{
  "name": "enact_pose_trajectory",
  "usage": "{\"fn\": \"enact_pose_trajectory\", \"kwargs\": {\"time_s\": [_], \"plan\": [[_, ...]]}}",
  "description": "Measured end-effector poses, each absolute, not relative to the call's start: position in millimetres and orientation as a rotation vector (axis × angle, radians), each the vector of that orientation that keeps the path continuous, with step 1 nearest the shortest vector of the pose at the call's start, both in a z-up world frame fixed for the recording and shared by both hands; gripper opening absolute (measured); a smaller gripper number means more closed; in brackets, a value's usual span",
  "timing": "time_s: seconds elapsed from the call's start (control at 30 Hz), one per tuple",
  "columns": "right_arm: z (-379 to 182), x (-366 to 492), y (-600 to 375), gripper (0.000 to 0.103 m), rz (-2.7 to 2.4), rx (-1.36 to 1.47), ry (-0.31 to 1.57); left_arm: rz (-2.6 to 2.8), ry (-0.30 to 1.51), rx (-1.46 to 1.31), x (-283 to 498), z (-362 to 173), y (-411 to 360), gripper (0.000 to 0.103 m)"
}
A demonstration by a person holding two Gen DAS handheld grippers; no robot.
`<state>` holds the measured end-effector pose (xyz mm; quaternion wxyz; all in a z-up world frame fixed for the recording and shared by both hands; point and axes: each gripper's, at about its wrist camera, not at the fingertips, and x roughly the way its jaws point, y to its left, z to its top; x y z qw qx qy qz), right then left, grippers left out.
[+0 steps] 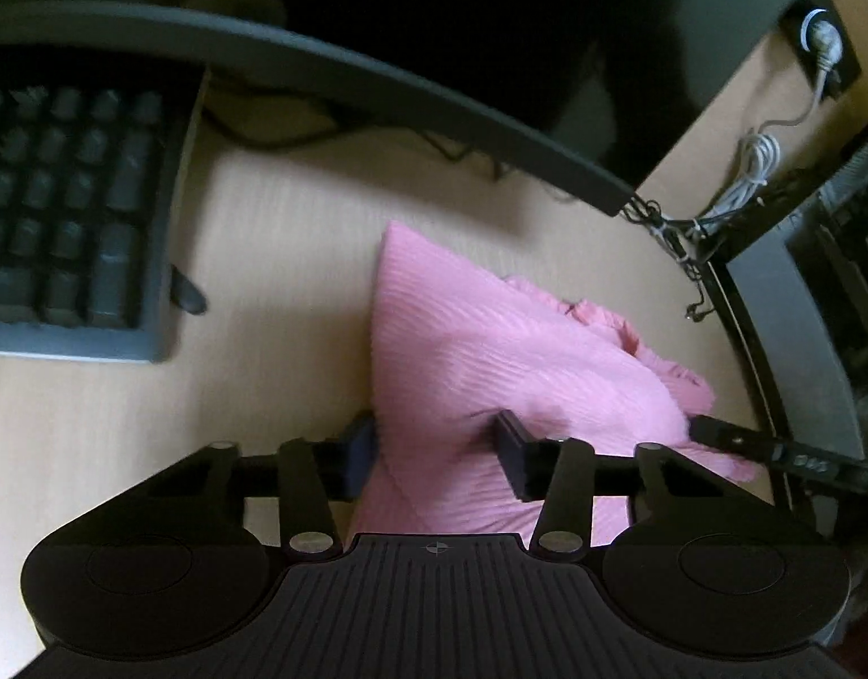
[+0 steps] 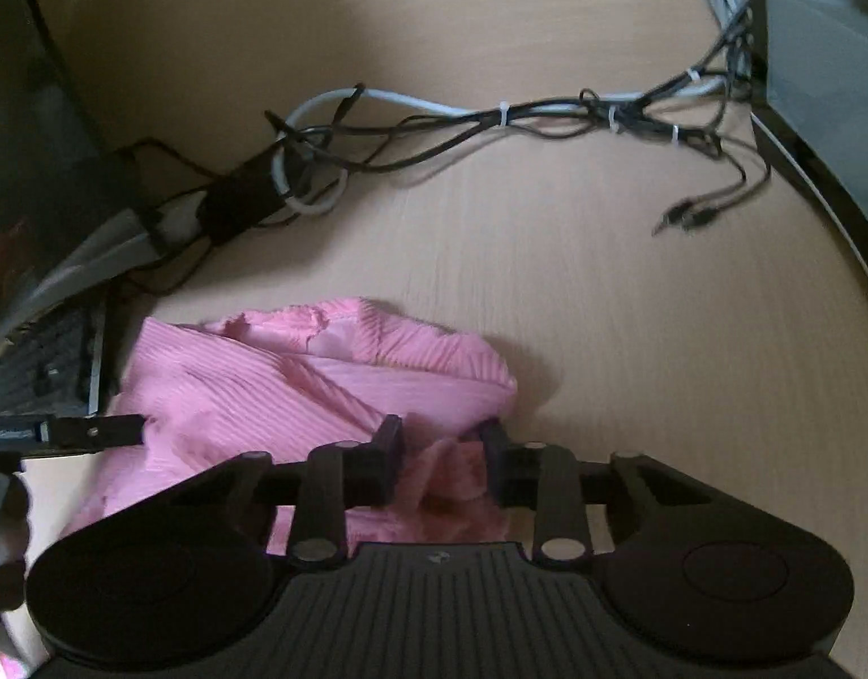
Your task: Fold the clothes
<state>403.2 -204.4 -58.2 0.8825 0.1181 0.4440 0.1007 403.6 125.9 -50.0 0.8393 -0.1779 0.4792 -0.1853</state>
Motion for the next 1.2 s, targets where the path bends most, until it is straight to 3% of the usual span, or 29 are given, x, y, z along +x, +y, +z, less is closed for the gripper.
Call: {"fn": "enact_pose_trajectory", "kwargs": {"time_s": [0.23, 0.27, 0.33, 0.37, 0.53, 1.07, 1.1, 1.17, 1.2], "plan": [[-44.0, 439.8, -209.0, 0.029, 0.199, 0.169, 0.895, -0.39, 0.983, -0.393, 436.6, -52.7, 112.5, 0.042], [-37.4, 435.5, -212.6, 0.033, 0.199, 0.159, 0.879, -0.39, 0.98, -0.385, 433.6, -49.9, 114.3, 0.042], [-23.8, 421.9, -220.0, 0.052, 0.197, 0.142, 0.842, -0.391, 0.972, -0.366, 426.1, -43.8, 118.6, 0.043], [-19.7, 411.7, -222.0, 0.053, 0.198, 0.13, 0.832, -0.399, 0.966, -0.351, 416.9, -39.2, 121.4, 0.044], [-19.4, 345.6, -231.4, 0.057, 0.215, 0.133, 0.853, -0.458, 0.965, -0.305, 360.2, -28.2, 138.4, 0.059], [-50.8, 156.5, -257.3, 0.057, 0.254, 0.336, 0.846, -0.795, 1.009, -0.293, 258.8, -26.9, 22.6, 0.059], [-51.9, 156.8, -254.1, 0.056, 0.271, 0.328, 0.843, -0.813, 1.01, -0.274, 252.5, -27.2, 13.9, 0.06], [-52.2, 159.2, -247.7, 0.034, 0.306, 0.311, 0.837, -0.836, 0.998, -0.21, 239.3, -24.1, -0.3, 0.061], [-52.4, 160.4, -244.5, 0.009, 0.324, 0.303, 0.834, -0.838, 0.981, -0.16, 232.4, -19.9, -5.1, 0.063]]}}
